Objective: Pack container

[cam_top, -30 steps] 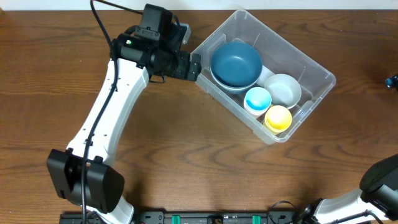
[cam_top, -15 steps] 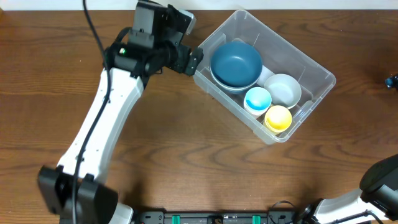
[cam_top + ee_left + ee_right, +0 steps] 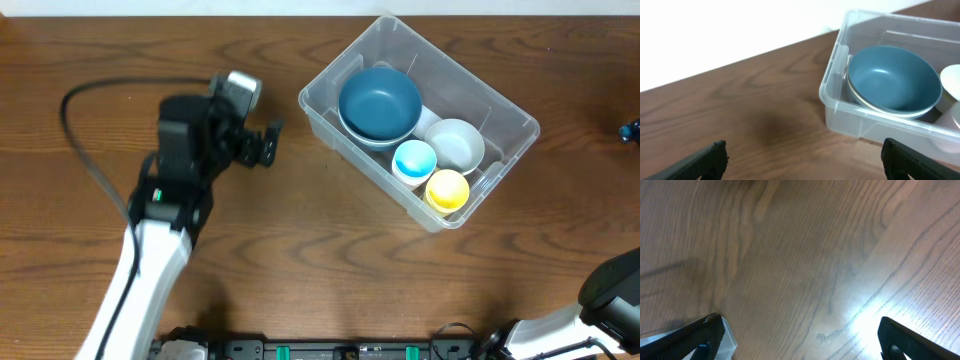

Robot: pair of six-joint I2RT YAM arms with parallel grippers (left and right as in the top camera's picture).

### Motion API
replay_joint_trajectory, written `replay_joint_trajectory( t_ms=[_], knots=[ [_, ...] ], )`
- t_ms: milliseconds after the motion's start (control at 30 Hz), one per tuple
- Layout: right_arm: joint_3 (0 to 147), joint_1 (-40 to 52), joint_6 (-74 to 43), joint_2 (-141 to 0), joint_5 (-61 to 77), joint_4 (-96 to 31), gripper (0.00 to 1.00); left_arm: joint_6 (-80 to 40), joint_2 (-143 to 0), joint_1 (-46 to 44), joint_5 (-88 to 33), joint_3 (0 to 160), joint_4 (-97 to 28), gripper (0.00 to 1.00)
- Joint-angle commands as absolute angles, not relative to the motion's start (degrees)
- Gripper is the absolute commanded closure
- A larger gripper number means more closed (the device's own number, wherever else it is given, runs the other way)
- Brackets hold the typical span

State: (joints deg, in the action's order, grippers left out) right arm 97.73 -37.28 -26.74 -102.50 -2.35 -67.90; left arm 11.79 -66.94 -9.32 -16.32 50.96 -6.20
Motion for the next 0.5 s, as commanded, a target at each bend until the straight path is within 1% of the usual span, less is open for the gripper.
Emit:
replay_joint_trajectory(
  t_ms=[0, 200, 367, 467],
  knots=[
    [97.49, -37.56, -27.38, -102.61, -2.57, -67.92, 0.01, 10.52, -58.46, -7.64, -16.21, 43.48, -2.46, 0.02],
    [97.49, -37.56, -27.38, -102.61, -2.57, -67.92, 0.01, 10.37, -43.59, -6.00, -16.05, 30.20, 3.14, 0.02],
    [97.49, -37.56, -27.38, -102.61, -2.57, -67.92, 0.01, 9.72, -32.77, -6.00, -15.68, 22.35, 7.60, 0.02],
    [97.49, -37.56, -27.40, -102.61, -2.57, -67.92, 0.01, 3.81, -26.85, -6.00, -11.90, 18.55, 9.72, 0.02]
  ],
)
